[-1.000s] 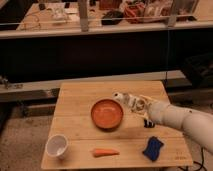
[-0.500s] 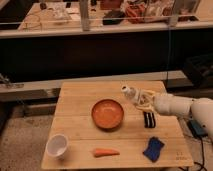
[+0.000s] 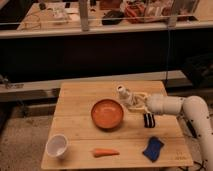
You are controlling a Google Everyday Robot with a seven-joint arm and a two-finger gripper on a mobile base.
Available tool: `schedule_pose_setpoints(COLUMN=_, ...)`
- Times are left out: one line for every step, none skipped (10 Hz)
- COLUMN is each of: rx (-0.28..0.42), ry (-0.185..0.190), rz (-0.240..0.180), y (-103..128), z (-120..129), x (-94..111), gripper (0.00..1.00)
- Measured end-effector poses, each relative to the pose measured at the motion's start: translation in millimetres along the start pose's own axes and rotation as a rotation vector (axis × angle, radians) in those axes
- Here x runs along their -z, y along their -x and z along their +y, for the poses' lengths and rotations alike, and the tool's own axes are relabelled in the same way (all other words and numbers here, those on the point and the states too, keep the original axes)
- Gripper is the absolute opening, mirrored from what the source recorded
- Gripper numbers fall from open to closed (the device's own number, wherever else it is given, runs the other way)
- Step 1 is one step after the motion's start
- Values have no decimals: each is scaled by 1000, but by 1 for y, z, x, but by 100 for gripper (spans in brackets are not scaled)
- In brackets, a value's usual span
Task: Stand the bottle upright
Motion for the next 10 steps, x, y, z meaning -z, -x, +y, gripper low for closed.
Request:
schedule_pose_setpoints(rx=-43, ry=-3, rz=7, y=2, z=-1, x=-2, gripper=0)
schedule_pose_setpoints(rx=-65, ry=-3, rz=11, y=6, z=-3, x=-4, gripper=0)
schedule_pose_setpoints(rx=-77, ry=-1, rz=12, y=8, z=-4, x=-4, gripper=0)
schedule_pose_setpoints(rx=-85, ry=1, rz=10, y=10, z=-7, x=-3, gripper=0)
schedule_pose_setpoints(rx=-93, ry=5, rz=4, y=13, z=-9, x=0, gripper=0)
schedule_pose_setpoints(rx=-99, ry=13, rz=1, y=17, z=-9, x=4, gripper=0)
schedule_pose_setpoints(rx=-105, ry=18, rz=-3, y=21, z=-10, x=8, gripper=0)
schedule_pose_setpoints(rx=-112, ry=21, rz=-5, y=26, z=-14, x=12, gripper=0)
schedule_pose_setpoints(rx=-116, ry=22, rz=-2, y=30, z=-17, x=15, gripper=0)
schedule_pose_setpoints(rx=-119, ry=25, rz=3, y=33, z=-18, x=16, gripper=0)
